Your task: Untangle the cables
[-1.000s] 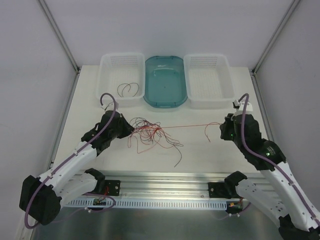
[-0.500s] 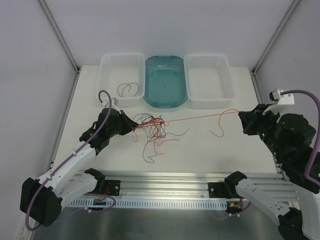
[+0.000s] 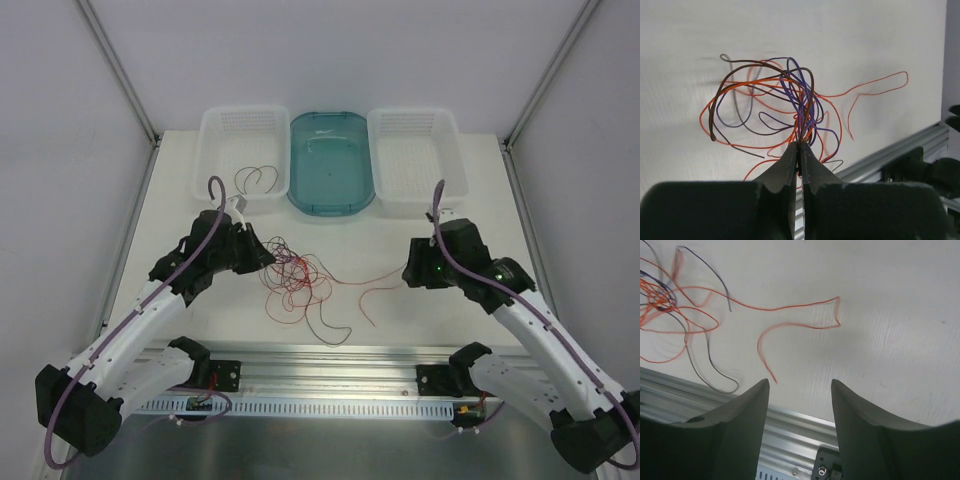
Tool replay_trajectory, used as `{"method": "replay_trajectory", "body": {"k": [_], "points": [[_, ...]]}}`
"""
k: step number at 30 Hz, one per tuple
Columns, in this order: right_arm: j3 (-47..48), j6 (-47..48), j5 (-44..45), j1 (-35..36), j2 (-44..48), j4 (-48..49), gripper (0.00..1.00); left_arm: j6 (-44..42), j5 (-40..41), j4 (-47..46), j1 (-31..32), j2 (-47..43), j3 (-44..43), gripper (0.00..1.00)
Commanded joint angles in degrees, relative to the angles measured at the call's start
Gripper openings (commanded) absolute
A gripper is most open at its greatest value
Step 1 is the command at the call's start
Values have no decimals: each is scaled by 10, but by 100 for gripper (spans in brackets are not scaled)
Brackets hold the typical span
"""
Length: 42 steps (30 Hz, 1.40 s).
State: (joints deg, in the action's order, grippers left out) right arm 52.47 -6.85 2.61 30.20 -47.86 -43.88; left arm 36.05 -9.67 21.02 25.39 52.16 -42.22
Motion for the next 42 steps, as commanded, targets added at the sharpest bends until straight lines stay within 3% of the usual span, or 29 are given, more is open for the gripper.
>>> {"method": "replay_trajectory", "body": {"k": [1,6,11,29,30,31,33,34,36,42], "points": [[-5,-42,-32,39,-8,75,58,-20,-53,4,29,-3,-45,0],[20,-70,46,138,-64,120,58,-5,-46,4,65,-7,-74,0],[-14,-100,28,195,-117,275,56,8,-38,4,95,-12,-95,0],[-69,-101,-88,233,-263,521,54,15,-56,-1,101,-33,-93,0],[-71,-104,-91,232,-273,529,53,16,-59,-4,102,-35,-92,0],[-72,-104,-88,232,-280,538,45,16,-61,-5,103,-36,-89,0],[-72,-99,-71,232,-290,537,31,11,-55,-5,102,-43,-86,0],[-72,-94,-63,232,-289,522,18,10,-45,-5,103,-52,-77,0],[-64,-73,-7,232,-270,488,1,2,-5,0,102,-65,-65,0],[-4,-16,198,189,-122,216,1,-23,177,71,99,-79,-50,0]]}}
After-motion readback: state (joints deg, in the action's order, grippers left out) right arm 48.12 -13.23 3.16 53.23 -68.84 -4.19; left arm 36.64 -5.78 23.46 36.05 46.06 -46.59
